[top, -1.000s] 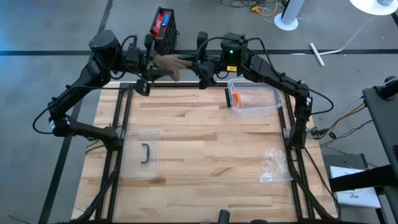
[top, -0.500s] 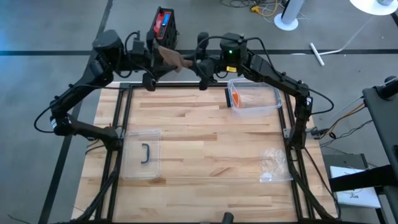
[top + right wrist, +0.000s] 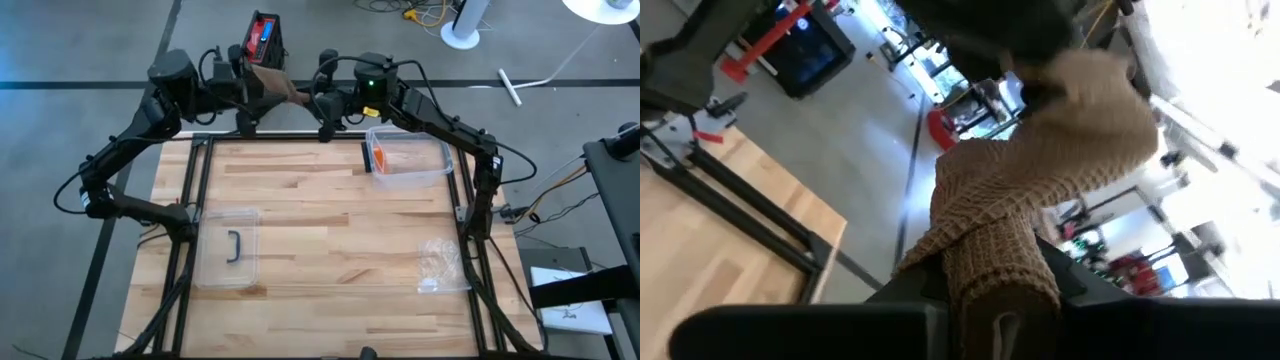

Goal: Roll bandage
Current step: Roll the brown bandage

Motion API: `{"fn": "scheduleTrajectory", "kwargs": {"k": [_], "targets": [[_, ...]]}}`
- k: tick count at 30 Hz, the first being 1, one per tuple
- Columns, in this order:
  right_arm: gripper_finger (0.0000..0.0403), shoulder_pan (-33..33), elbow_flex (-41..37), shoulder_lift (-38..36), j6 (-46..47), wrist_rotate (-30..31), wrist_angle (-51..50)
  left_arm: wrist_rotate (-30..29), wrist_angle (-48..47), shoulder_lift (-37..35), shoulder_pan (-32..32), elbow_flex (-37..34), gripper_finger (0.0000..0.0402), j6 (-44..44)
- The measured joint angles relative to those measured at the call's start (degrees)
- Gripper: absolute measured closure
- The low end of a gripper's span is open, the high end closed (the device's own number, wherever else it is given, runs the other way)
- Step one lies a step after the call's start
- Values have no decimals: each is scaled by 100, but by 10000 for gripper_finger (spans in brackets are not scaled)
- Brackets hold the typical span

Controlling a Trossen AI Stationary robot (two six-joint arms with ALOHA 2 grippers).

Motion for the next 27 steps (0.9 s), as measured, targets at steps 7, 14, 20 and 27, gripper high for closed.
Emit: {"fn": "scheduleTrajectory", "kwargs": {"k": [7, 14, 20, 27], "targets": [[353, 19, 0, 0, 221, -9, -74, -8, -484, 112, 0, -11, 155, 249], [353, 23, 0, 0, 184, -21, -188, 16, -1024, 74, 4, -13, 128, 988], [353, 23, 0, 0, 182, -21, -272, -37, -1356, 33, 4, -13, 106, 1971], [353, 23, 0, 0, 333, -21, -265, -676, -1540, 38, -27, -15, 110, 2477]]}}
